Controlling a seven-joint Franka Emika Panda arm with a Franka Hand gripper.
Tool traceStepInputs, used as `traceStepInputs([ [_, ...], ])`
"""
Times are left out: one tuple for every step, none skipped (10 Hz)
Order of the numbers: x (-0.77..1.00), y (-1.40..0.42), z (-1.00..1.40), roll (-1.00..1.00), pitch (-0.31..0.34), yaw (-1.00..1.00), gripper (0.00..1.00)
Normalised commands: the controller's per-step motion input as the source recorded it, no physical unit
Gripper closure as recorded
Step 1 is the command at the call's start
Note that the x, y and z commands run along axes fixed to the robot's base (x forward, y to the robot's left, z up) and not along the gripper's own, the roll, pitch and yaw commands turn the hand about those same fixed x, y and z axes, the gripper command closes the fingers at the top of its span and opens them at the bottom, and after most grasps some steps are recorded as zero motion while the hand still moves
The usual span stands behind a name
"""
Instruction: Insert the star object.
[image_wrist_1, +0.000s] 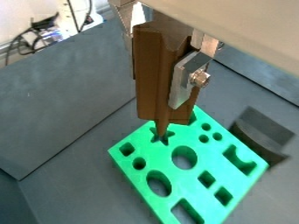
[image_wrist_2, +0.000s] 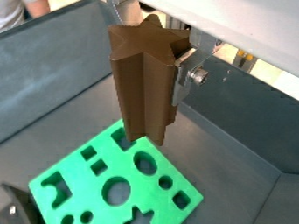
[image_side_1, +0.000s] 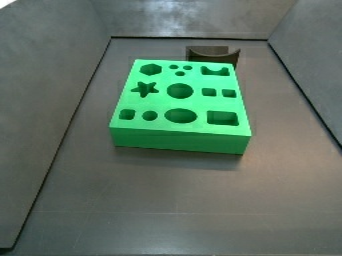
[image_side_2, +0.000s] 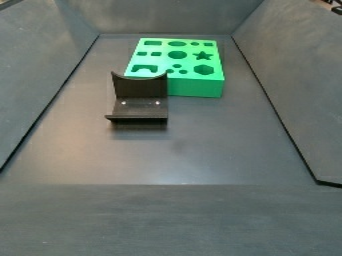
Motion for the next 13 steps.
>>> traceStepInputs([
  [0.0,0.44,-1.0,0.0,-0.037,0.35,1.0],
  [-0.23,0.43,-1.0,0.02,-0.05,0.45,1.0],
  [-0.26,0.43,-1.0,0.03,-0.07,0.45,1.0],
  [-0.25,0.43,-1.0,0.02,-0.063,0.45,1.0],
  [-0.22,0.41,-1.0,0.02,-0.051,0.38,1.0],
  [-0.21,0.44,-1.0,0.04,-0.06,0.37,1.0],
  [-0.2,0.49,-1.0,0.06,-0.076,0.43,1.0],
  [-0.11,0.38,-1.0,0.06,-0.067,0.36,1.0],
  [0.0,0.2,-1.0,0.07,-0.027,0.11,1.0],
  [0.05,0.0,-1.0,0.1,0.0,-0.06,1.0],
  [0.12,-0.11,-0.96,0.0,-0.099,-0.07,1.0],
  [0.0,-0.17,-0.77,0.05,-0.13,0.0,1.0],
  [-0.11,-0.13,-0.69,0.13,-0.166,0.01,1.0],
])
